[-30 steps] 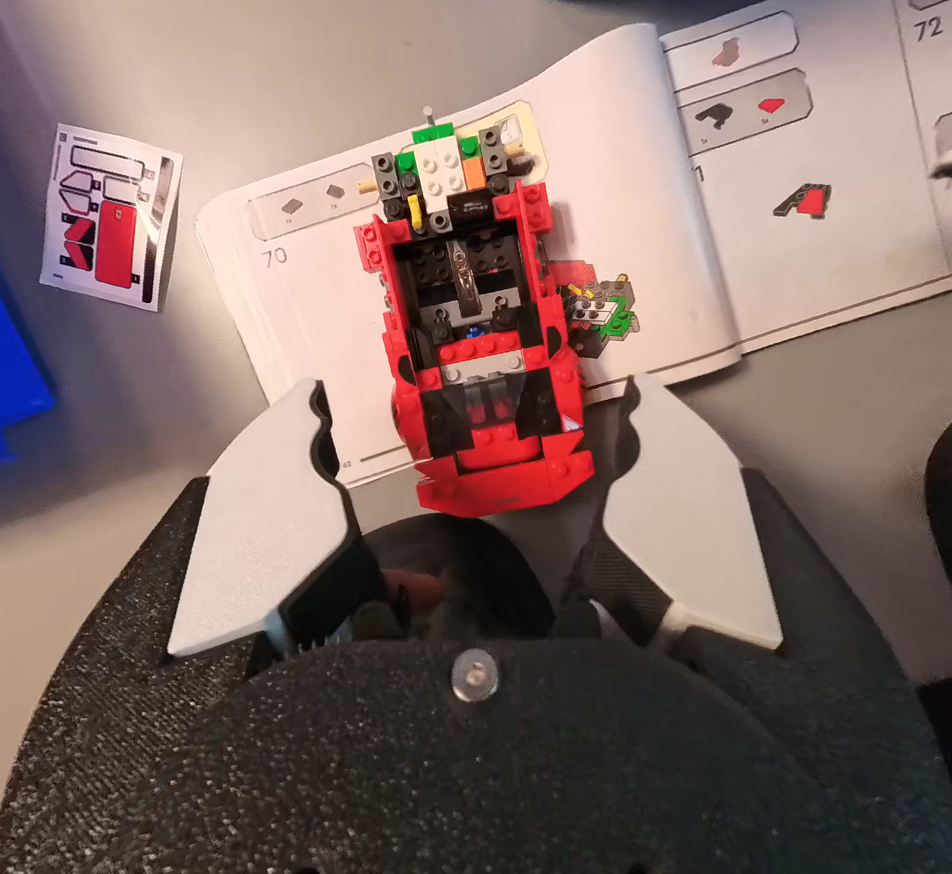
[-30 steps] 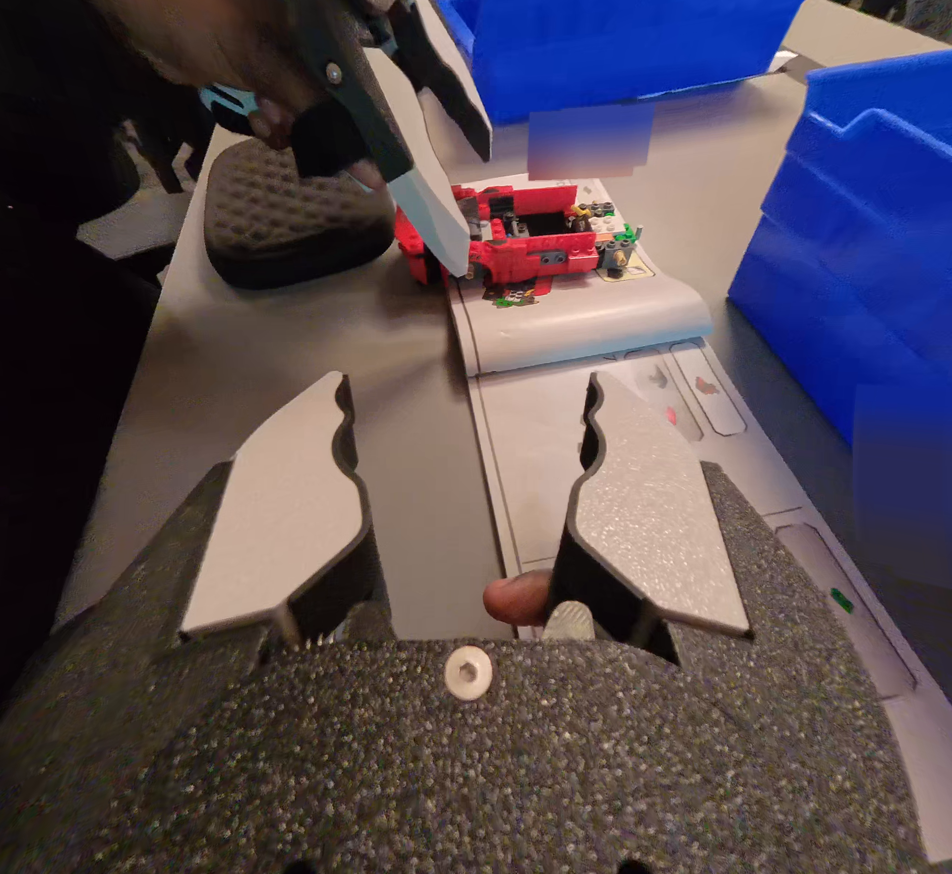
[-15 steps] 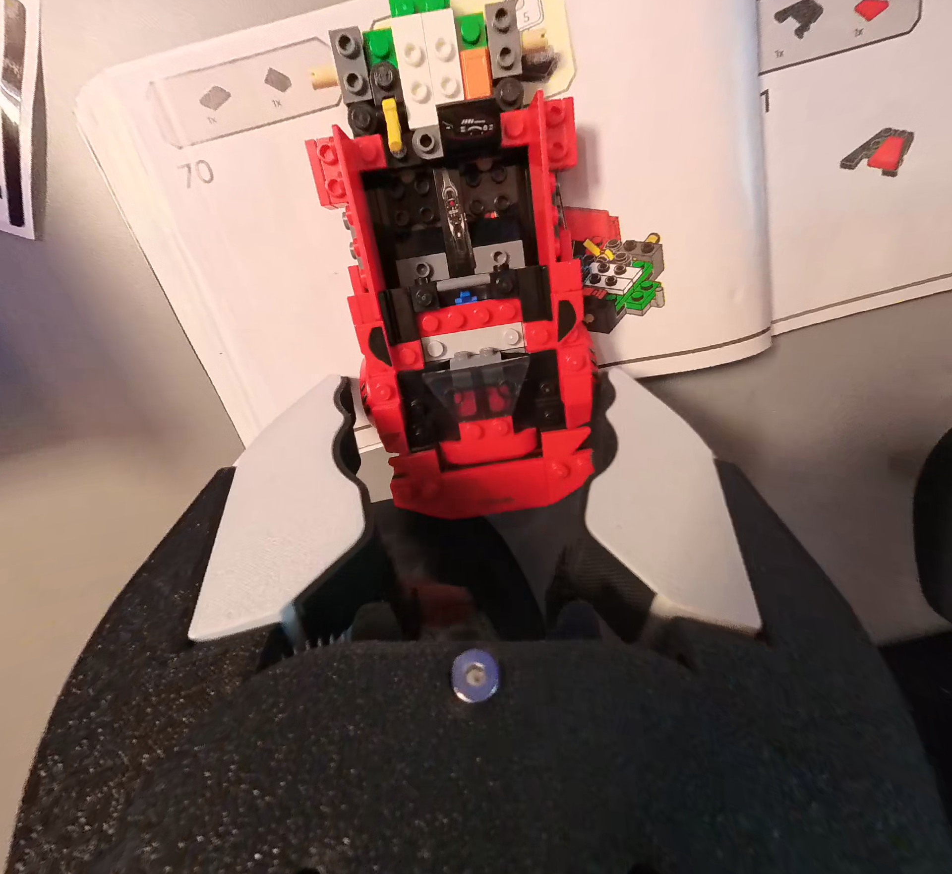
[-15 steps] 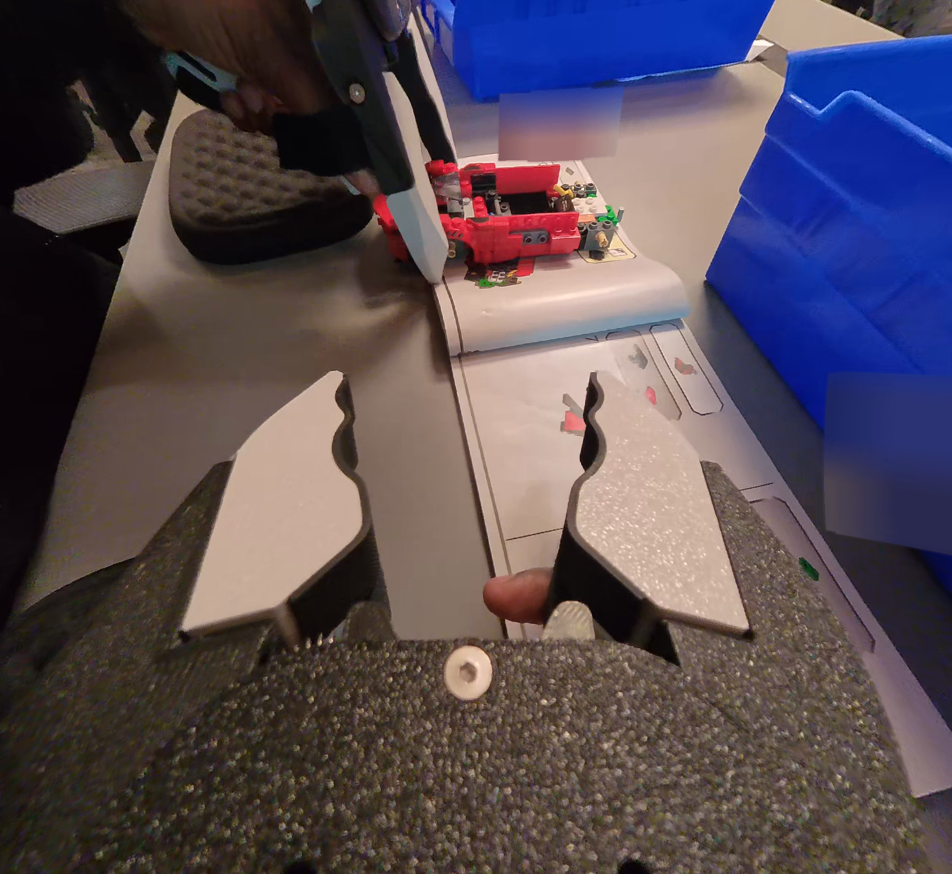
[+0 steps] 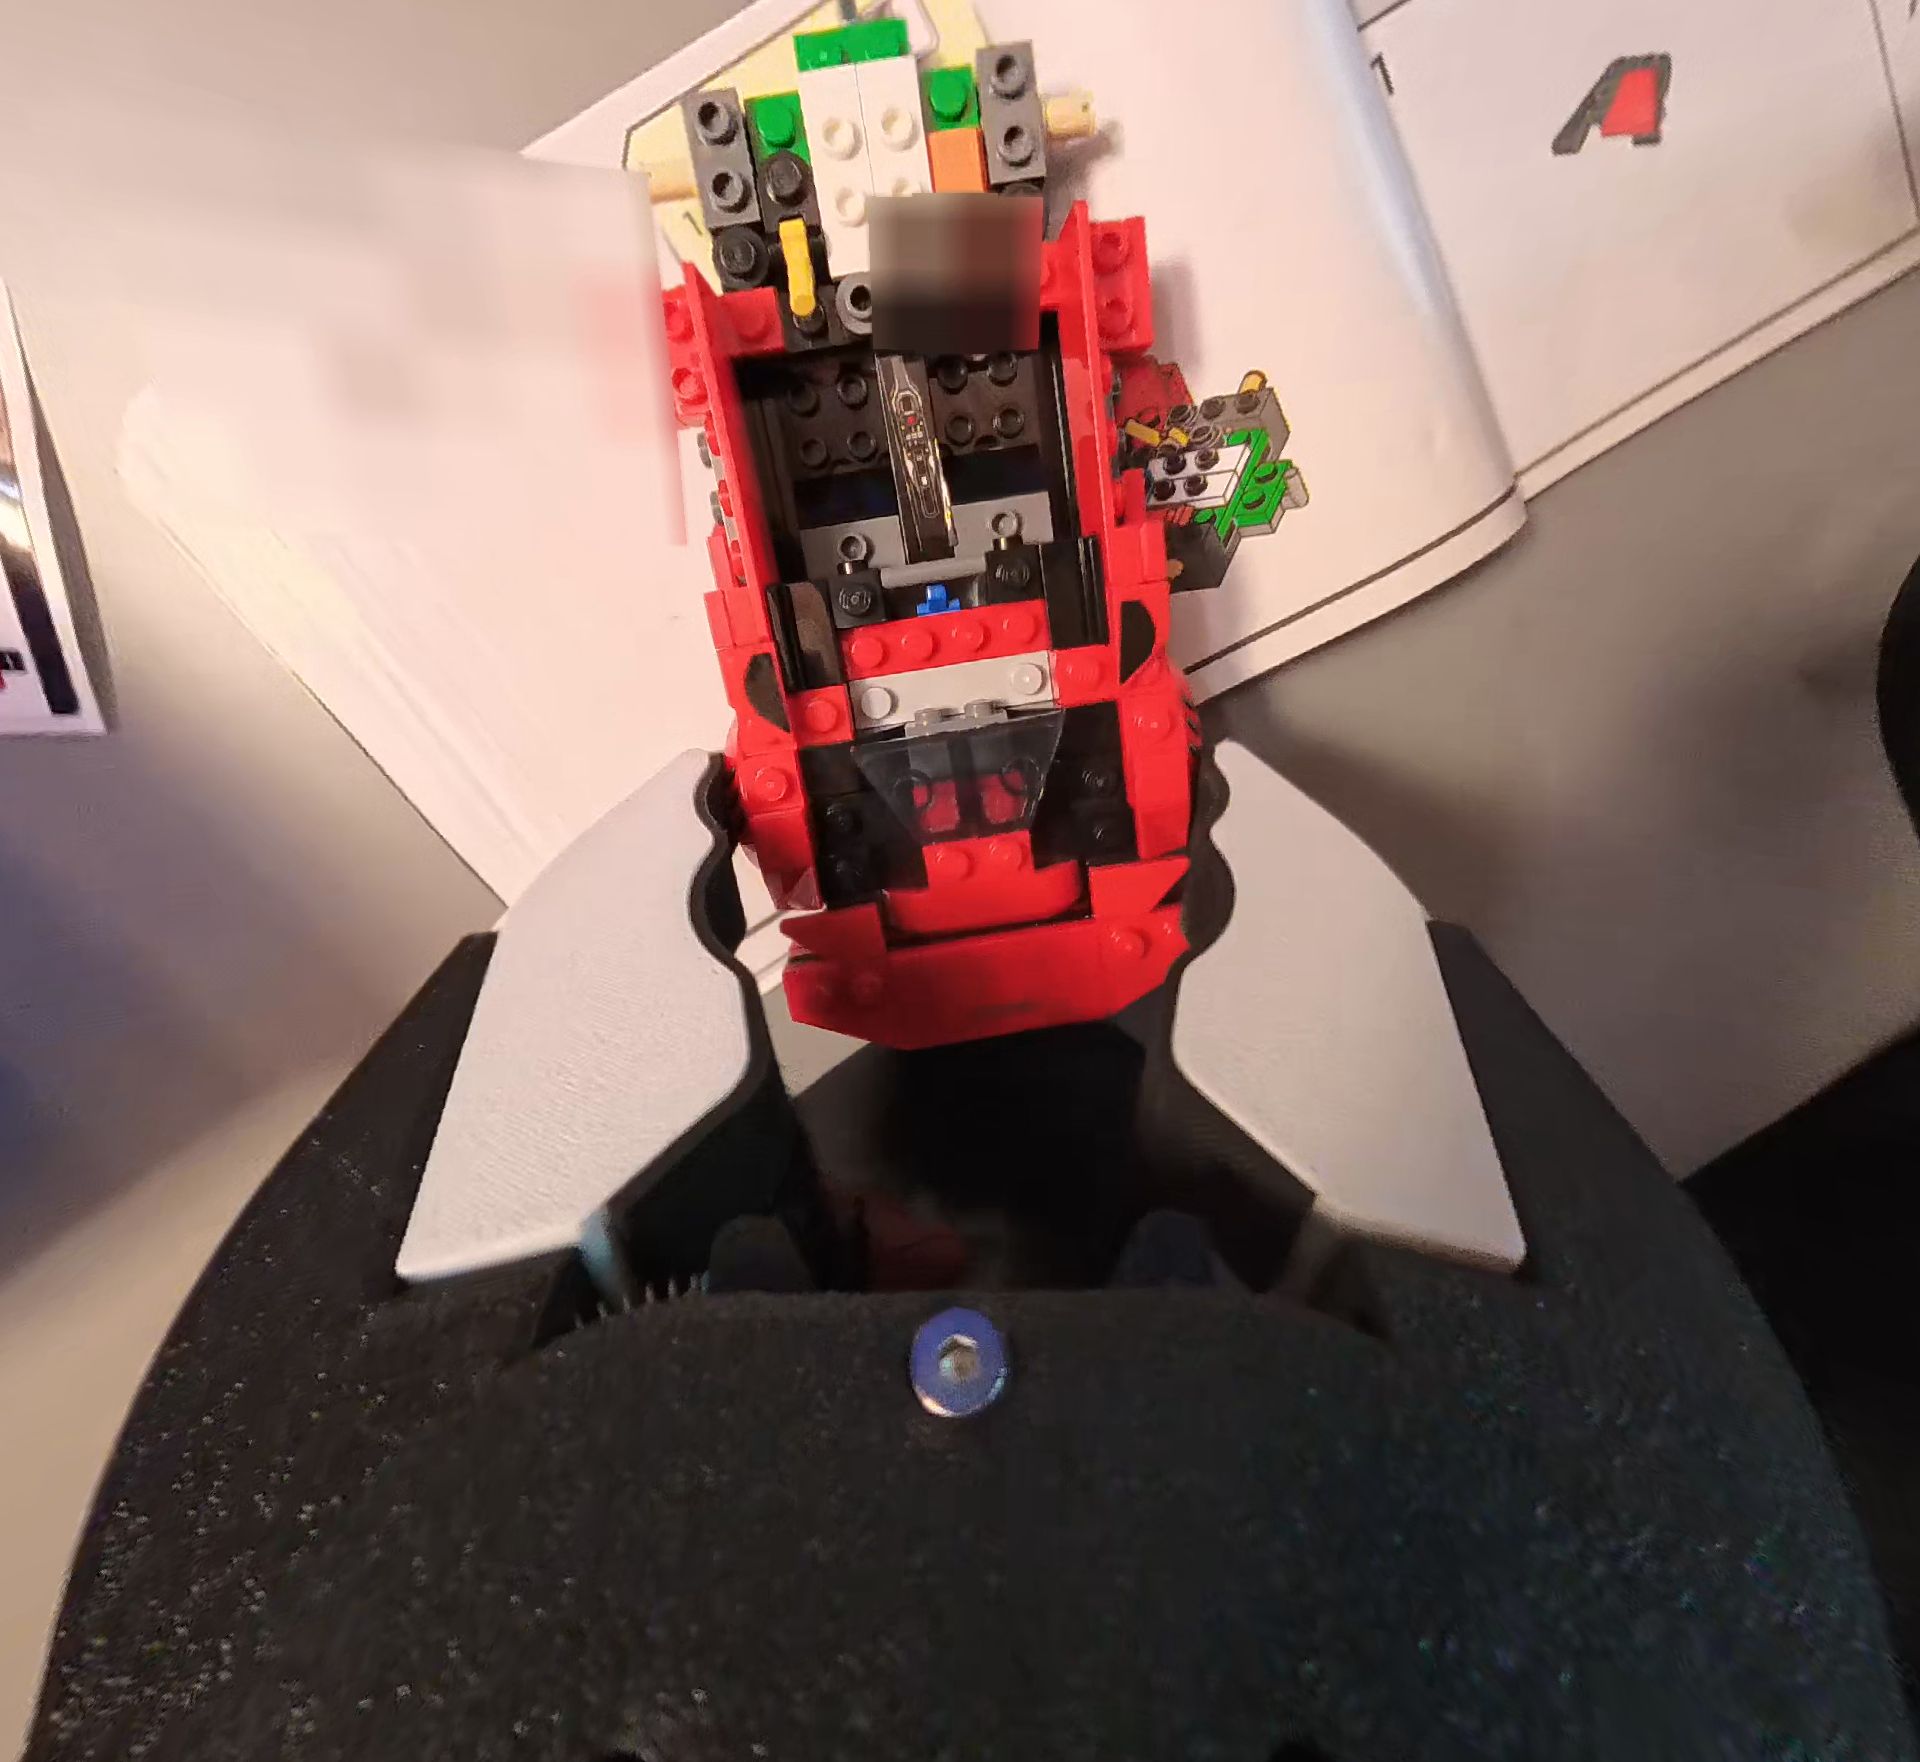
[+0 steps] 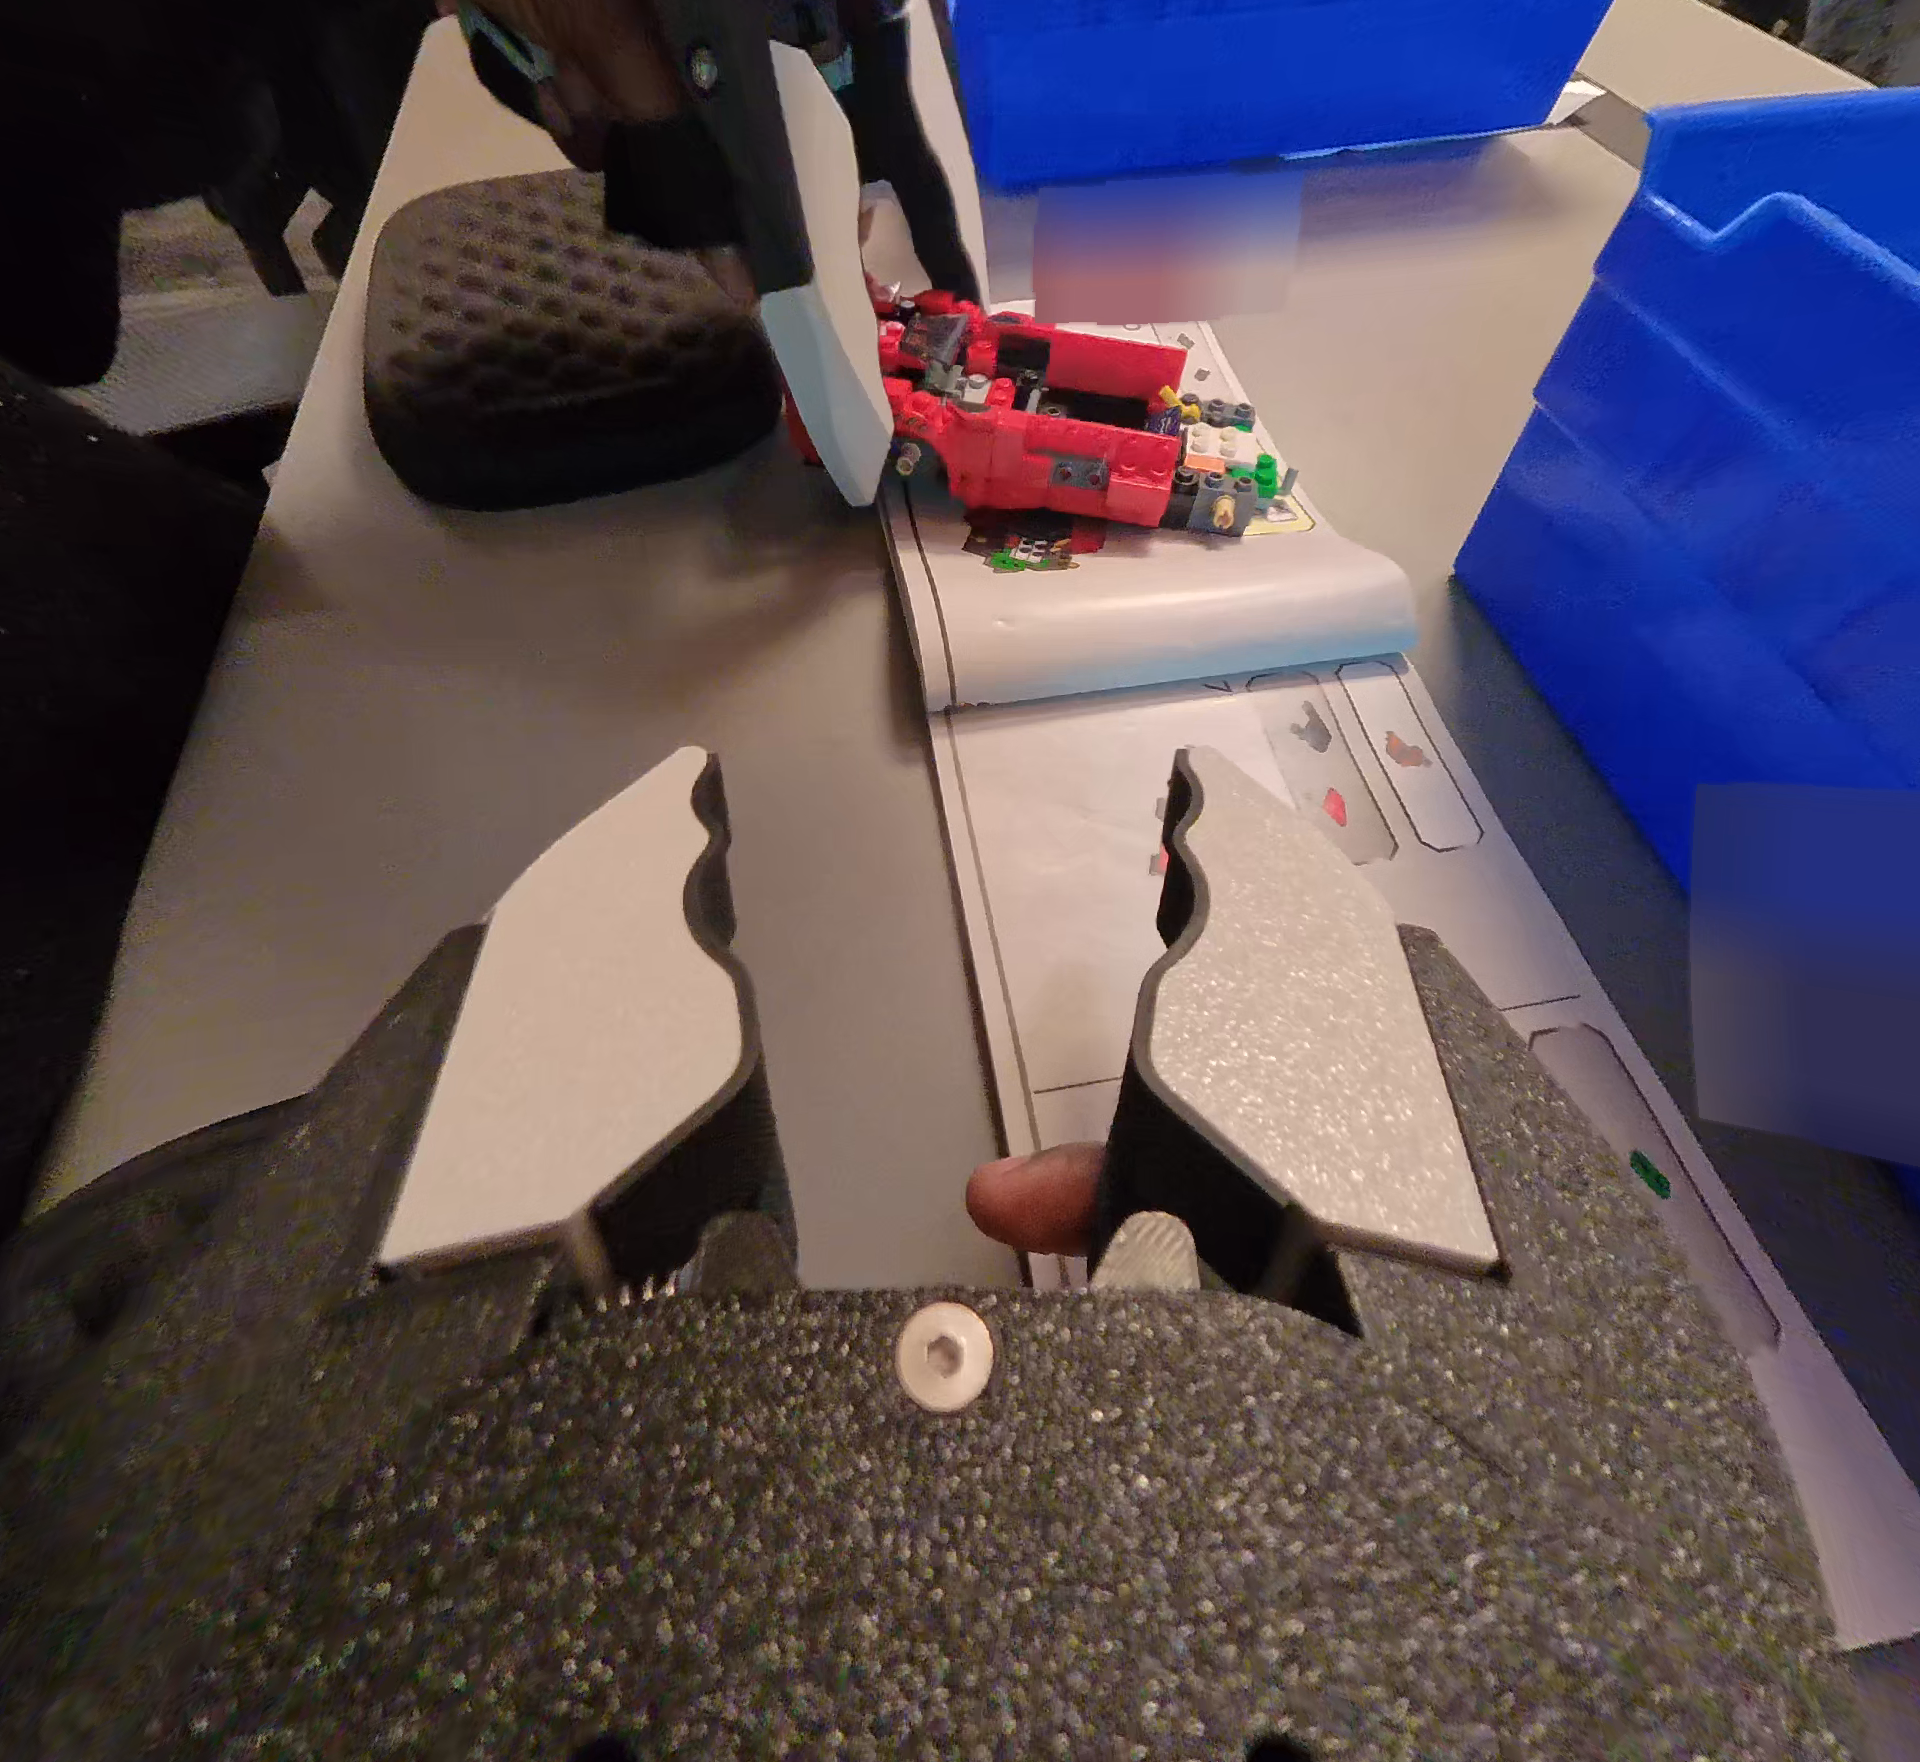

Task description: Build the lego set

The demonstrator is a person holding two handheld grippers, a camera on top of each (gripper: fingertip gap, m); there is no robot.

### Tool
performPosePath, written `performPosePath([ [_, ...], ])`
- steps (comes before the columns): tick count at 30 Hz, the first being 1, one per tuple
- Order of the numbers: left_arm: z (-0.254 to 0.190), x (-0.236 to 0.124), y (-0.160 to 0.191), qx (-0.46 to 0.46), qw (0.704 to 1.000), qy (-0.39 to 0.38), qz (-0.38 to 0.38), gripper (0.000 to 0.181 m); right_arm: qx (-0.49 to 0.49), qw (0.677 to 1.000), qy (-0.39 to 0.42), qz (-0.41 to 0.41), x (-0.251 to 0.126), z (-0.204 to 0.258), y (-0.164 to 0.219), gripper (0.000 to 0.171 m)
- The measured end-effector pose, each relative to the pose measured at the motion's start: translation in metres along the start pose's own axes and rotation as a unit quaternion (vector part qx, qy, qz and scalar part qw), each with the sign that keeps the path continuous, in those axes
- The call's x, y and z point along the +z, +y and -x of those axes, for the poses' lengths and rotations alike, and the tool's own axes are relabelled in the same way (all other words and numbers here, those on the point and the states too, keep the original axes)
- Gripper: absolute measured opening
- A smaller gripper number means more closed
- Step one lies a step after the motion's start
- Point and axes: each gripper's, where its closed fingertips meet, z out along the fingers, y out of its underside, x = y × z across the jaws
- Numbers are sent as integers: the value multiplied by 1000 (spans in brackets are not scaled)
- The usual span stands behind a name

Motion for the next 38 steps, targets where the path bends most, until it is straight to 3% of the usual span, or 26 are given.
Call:
performPosePath([
  [1, 1, 0, 0, 14, 1000, 7, 3, 83, -3, 1000, -1, 1, 0, 0, 0, 81],
  [10, 9, -5, -10, 101, 993, 55, 8, 83, 56, 998, -7, -17, -8, -14, -1, 71],
  [18, 25, -5, -5, 174, 982, 71, 20, 83, 35, 989, 57, 134, -14, -37, 49, 67],
  [23, 25, -6, -4, 196, 977, 84, 12, 83, 37, 986, 70, 144, -17, -42, 53, 63],
  [38, 21, -3, 0, 303, 944, 126, -25, 83, -15, 984, -1, 177, -33, -48, 61, 60],
])
